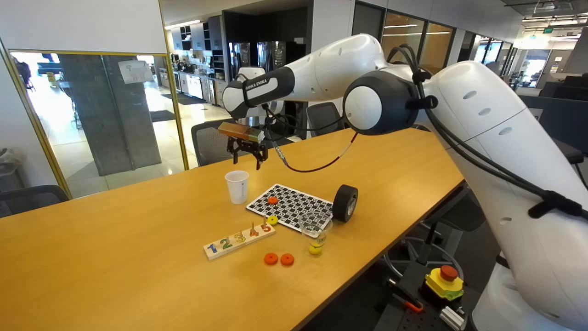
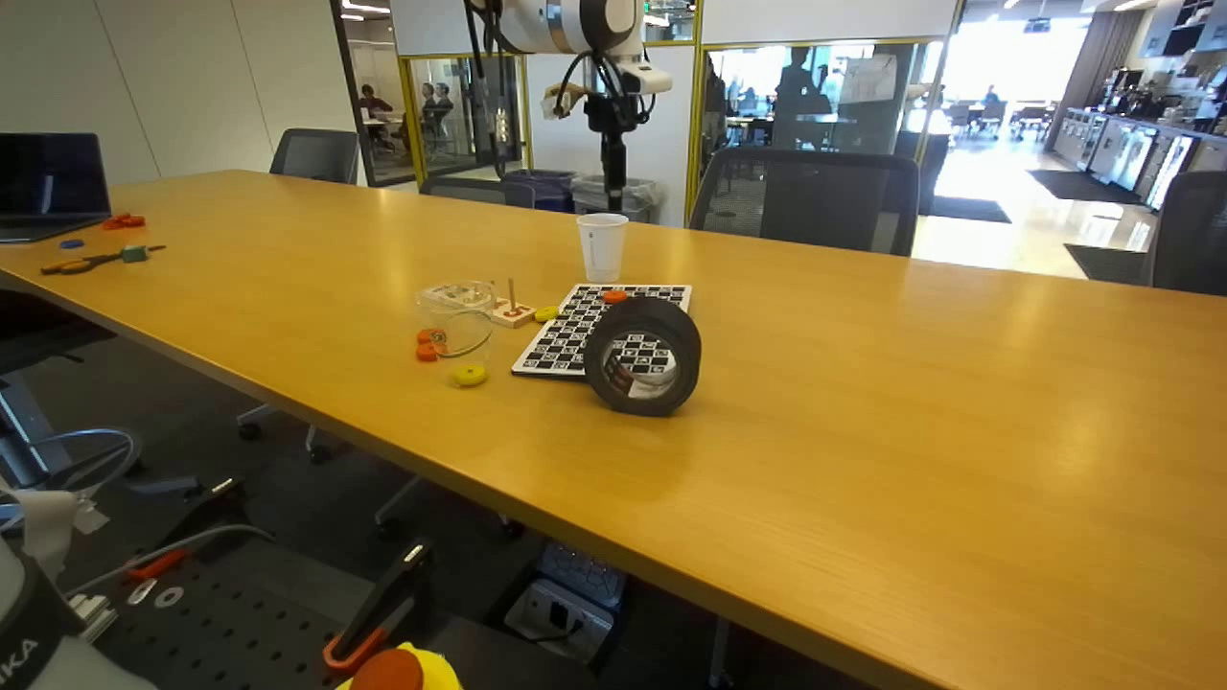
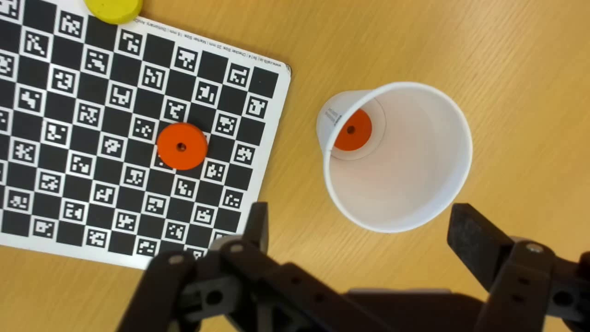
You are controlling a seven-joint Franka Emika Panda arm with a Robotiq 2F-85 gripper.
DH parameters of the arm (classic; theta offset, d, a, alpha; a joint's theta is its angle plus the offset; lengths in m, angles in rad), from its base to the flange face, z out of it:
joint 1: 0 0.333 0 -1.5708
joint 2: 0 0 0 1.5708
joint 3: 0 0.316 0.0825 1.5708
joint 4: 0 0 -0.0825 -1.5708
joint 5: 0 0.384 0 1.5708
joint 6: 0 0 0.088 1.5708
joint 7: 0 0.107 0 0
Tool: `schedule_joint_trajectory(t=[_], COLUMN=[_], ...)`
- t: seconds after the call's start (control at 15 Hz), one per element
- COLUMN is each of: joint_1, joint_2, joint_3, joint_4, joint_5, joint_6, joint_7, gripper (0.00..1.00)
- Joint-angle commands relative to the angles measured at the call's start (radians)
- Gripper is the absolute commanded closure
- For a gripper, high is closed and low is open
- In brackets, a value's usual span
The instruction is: Put the yellow coins in the transparent cup and the orange coins in the white cup
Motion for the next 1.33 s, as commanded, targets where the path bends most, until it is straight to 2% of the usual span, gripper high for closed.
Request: schedule_joint_trajectory(t=[0.0, 0.4, 0.8, 1.27], joint_1=[0.028, 0.032, 0.026, 0.002], joint_2=[-0.081, -0.149, -0.202, -0.186], joint_3=[-0.028, -0.028, -0.028, -0.022], joint_4=[-0.109, -0.267, -0.418, -0.484], joint_5=[-0.001, 0.010, 0.017, 0.045], joint_6=[0.012, 0.035, 0.111, 0.171], joint_7=[0.085, 0.167, 0.218, 0.225], gripper=[0.00, 0.00, 0.00, 0.00])
